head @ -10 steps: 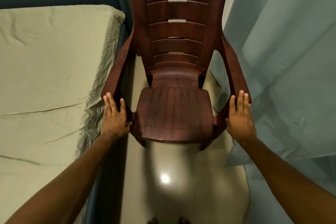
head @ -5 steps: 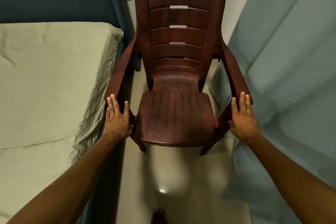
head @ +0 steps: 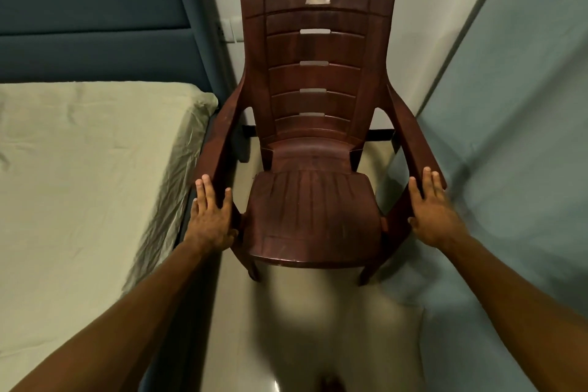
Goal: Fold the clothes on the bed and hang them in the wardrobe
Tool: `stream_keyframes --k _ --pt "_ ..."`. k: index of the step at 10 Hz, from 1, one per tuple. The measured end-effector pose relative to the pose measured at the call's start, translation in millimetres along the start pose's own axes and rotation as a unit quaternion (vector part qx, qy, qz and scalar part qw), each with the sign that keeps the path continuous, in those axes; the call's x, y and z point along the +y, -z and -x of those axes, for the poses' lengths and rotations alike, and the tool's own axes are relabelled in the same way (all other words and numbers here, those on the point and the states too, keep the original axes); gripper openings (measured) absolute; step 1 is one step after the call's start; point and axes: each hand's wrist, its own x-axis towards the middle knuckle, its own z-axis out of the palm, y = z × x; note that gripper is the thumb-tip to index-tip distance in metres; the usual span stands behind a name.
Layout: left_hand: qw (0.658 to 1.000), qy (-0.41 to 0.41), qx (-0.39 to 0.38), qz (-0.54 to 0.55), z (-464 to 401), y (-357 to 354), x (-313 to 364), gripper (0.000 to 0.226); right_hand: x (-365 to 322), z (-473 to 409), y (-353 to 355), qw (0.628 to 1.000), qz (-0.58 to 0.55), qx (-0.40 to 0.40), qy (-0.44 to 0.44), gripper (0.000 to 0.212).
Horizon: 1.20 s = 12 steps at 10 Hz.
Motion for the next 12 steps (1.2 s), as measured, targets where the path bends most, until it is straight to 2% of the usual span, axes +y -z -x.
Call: stream_keyframes --k 4,6,8,10,11,12 --pt "0.999 -0.005 -0.038 -0.010 -120 67 26 0.103 25 -133 41 0.999 0.046 0.004 0.008 0.095" --pt "0.999 0.003 -0.036 -0.007 -153 78 42 0.099 32 -171 50 1.000 0.027 0.011 0.001 0.096" --pt "0.999 0.002 -0.017 -0.033 -155 69 36 0.097 31 -171 43 0.999 0.029 0.020 -0.011 0.095" --pt "1.000 0.010 0.006 -0.009 -145 76 40 0.093 27 -163 52 0.999 0.039 0.008 -0.011 0.095" --pt "0.999 0.022 0.024 0.016 -130 74 46 0.095 20 -146 51 0.999 0.044 0.012 -0.001 0.092" --pt "0.999 -0.005 0.045 -0.005 -109 71 47 0.095 9 -127 56 0.997 0.060 0.018 0.049 0.090"
